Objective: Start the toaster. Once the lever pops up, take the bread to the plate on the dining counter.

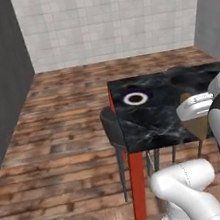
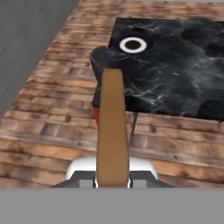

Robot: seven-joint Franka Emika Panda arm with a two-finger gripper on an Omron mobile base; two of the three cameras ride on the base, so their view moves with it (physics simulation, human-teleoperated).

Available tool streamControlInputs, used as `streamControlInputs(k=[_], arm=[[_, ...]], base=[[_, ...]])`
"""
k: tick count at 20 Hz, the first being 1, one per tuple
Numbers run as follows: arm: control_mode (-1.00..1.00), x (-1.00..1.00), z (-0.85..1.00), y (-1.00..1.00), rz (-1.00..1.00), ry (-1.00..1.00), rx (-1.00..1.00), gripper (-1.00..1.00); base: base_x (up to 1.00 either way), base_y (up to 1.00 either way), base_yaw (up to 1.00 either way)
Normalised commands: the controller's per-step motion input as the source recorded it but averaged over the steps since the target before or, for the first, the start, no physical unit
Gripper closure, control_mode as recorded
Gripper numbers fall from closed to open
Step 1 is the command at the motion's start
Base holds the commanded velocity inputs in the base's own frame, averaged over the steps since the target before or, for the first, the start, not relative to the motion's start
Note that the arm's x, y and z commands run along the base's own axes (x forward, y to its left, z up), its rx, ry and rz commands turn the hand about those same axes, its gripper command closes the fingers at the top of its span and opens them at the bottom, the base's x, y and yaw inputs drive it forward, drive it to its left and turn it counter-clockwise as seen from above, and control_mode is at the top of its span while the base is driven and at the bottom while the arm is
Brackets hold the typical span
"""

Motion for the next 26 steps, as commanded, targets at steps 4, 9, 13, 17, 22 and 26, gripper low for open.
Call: streamControlInputs(k=[4, 9, 13, 17, 22, 26], arm=[[1.0, 0.0, 0.0, 0.0, 0.0, 0.0, 0.0, 1.0], [1.0, 0.0, 0.0, 0.0, 0.0, 0.0, 0.0, 1.0], [1.0, 0.0, 0.0, 0.0, 0.0, 0.0, 0.0, 1.0], [1.0, 0.0, 0.0, 0.0, 0.0, 0.0, 0.0, 1.0], [1.0, 0.0, 0.0, 0.0, 0.0, 0.0, 0.0, 1.0], [1.0, 0.0, 0.0, 0.0, 0.0, 0.0, 0.0, 1.0]], base=[[0.06, 0.92, -0.55], [0.07, 0.84, -0.59], [0.13, 0.8, -0.62], [0.26, 0.8, -0.63], [0.41, 0.73, -0.61], [0.36, 0.71, -0.62]])
